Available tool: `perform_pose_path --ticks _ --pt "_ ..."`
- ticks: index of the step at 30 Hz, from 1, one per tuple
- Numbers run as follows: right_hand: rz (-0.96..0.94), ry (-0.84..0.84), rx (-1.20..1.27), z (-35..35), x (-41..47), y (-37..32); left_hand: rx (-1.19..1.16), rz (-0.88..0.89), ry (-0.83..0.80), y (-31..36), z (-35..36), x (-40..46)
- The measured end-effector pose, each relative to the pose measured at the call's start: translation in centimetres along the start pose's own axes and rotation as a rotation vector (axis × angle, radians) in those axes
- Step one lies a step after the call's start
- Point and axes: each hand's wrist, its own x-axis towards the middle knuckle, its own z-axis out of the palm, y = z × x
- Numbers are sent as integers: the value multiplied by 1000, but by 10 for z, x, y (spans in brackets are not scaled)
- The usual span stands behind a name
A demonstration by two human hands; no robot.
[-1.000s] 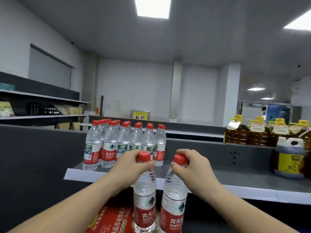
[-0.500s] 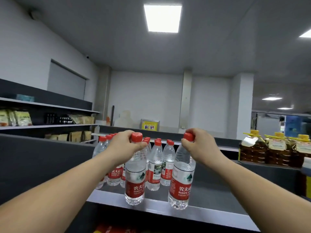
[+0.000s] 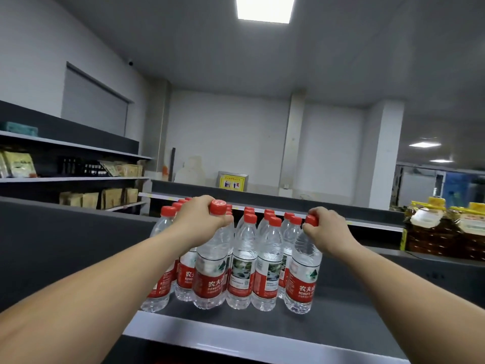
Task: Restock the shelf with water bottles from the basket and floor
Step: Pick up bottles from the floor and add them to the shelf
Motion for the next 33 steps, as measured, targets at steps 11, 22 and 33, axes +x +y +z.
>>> perform_pose_path --ticks 11,22,33 --pt "16 -25 -36 38 23 2 124 -10 -2 -38 2 17" --pt "50 -33 -68 52 34 12 181 -70 42 -59 6 31" --pt "95 -9 -50 62 33 14 232 -16 143 -61 9 27"
